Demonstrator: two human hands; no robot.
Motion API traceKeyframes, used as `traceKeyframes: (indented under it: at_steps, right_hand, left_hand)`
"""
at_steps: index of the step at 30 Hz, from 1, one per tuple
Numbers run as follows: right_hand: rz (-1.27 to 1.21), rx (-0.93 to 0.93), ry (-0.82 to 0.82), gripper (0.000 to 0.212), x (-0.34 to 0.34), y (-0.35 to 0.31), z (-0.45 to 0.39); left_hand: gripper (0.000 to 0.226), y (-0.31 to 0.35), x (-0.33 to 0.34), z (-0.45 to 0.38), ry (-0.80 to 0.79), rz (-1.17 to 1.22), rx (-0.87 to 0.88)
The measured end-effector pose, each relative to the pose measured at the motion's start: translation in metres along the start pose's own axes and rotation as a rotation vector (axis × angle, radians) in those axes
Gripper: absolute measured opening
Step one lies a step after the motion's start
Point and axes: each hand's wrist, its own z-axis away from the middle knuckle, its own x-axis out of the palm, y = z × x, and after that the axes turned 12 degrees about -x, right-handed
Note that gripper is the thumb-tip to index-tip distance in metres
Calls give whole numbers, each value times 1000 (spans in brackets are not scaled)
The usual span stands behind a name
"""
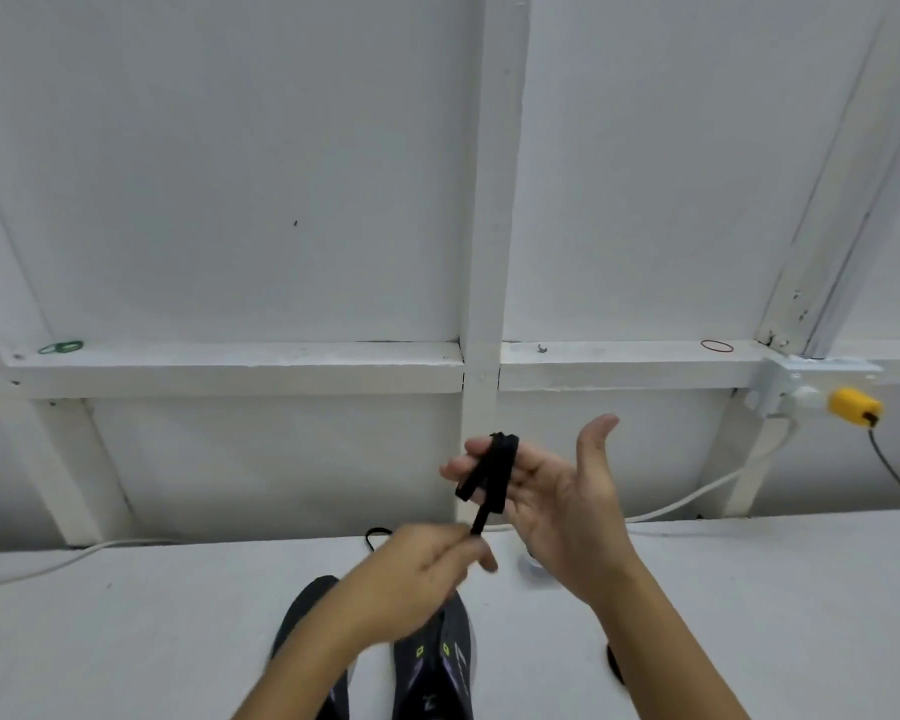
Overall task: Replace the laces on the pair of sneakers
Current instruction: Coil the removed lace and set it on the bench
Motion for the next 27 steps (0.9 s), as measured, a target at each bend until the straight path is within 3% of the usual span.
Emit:
traceKeyframes:
  at_steps: [3,6,9,11,13,15,18,21,24,27]
  right_hand:
    - [400,78,109,129,-14,12,-5]
    - [665,205,-26,132,-16,31,6]
    - [394,326,-189,125,-1,36,19]
    - [129,262,-230,121,5,28,22]
    - [-58,119,-161,119,6,18,17]
    - [-30,28,-44,118,0,15,9]
    - [208,77,68,122,-11,24,2]
    - [353,240,4,126,-14,44,10]
    - [369,328,-122,131,-6,56,24]
    - [174,361,-225,128,2,48,27]
  left_hand:
    - [25,2,3,14,-30,-275,21]
    - [24,26,-27,14,46,-363,71]
    - [24,35,-60,-1,127,-297,120]
    - [20,26,-62,-12,155,-152,87]
    - [25,12,-42,-13,123,-85,35]
    - [26,-1,-13,-6,92,-137,6]
    - [21,-9,16,9,58,-386,34]
    - [22,6,5,17,80,-532,76]
    - [22,20,-30,8,92,-455,94]
    - [13,19,-48,-9,43,-139,75]
